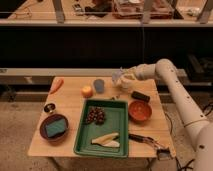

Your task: Place towel in plastic cup

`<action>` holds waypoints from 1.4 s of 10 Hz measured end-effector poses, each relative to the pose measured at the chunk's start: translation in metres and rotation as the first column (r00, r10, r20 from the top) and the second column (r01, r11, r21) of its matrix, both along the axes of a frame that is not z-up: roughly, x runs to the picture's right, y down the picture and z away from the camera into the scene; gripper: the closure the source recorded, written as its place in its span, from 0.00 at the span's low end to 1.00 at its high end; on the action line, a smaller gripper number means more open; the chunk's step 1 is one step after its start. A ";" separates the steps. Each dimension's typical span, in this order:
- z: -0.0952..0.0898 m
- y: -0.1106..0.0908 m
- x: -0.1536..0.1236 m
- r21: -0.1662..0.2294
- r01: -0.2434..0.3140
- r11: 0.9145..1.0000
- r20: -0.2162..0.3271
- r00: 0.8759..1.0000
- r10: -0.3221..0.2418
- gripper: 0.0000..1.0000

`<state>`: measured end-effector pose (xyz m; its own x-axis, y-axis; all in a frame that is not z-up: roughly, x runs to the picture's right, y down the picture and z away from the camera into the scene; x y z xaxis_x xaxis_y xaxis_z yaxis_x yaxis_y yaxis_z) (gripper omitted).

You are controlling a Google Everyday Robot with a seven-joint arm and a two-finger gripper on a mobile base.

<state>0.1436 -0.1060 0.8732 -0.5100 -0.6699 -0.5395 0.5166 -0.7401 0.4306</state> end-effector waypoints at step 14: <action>0.004 0.022 -0.102 0.188 0.269 0.945 -0.111 0.961 -0.252 0.98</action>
